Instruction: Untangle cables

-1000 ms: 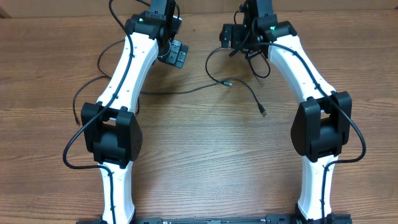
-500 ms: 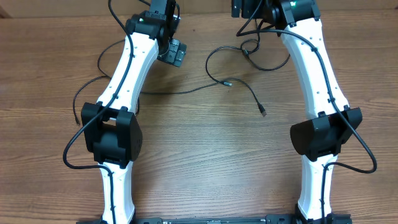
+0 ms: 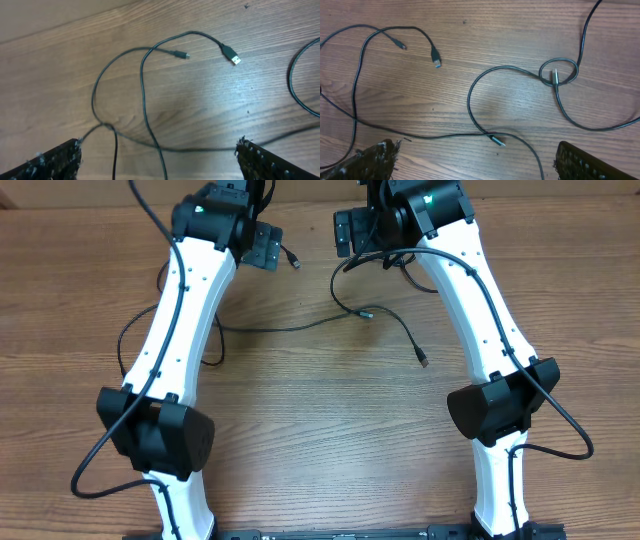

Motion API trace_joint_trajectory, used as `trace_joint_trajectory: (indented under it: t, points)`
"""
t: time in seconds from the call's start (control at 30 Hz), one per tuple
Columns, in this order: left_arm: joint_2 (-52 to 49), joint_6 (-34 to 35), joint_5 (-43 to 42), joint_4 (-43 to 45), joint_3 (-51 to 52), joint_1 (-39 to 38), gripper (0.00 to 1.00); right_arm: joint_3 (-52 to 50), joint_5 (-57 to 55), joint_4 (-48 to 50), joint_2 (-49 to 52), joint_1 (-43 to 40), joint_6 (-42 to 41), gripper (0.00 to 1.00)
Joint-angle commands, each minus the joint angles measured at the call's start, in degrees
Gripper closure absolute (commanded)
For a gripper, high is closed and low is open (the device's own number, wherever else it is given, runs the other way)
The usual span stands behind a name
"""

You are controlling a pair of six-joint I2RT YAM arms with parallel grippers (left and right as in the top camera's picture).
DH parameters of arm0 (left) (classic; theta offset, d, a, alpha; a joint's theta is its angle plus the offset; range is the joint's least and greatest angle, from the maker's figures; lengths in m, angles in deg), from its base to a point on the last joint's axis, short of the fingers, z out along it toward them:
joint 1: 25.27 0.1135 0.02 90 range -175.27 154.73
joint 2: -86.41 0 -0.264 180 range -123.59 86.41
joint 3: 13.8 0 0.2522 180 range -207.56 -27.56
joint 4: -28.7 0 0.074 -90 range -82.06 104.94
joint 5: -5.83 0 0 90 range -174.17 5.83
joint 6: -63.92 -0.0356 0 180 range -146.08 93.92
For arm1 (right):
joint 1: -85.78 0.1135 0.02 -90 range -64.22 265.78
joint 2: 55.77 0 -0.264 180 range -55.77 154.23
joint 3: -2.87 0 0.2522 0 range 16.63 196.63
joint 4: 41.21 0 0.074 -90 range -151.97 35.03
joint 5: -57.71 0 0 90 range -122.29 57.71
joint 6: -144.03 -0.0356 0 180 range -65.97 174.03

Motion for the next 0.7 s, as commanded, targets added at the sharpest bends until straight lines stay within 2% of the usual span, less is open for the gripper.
trace_joint_trajectory:
  t: [0.0,0.3,0.5,0.67]
  points:
    - [0.90,4.15,0.87,-1.55,-0.94,-0.33,0.01,1.66,-0.07,-0.50,-0.94,-0.26,-1.49,0.00]
    - [0.90,4.37,0.46,4.00,-0.94,-2.84,0.00,1.62,-8.04,-6.32,-0.94,-1.18,-3.02,0.00]
    - [0.90,4.15,-1.53,9.05,-0.94,-6.49,0.00,1.62,-8.57,-8.46,-0.94,-4.39,-4.11,0.00]
    - [0.90,4.09,-1.42,9.90,-0.94,-10.73,0.01,1.62,-8.55,-11.04,-0.94,-7.43,-4.33,0.00]
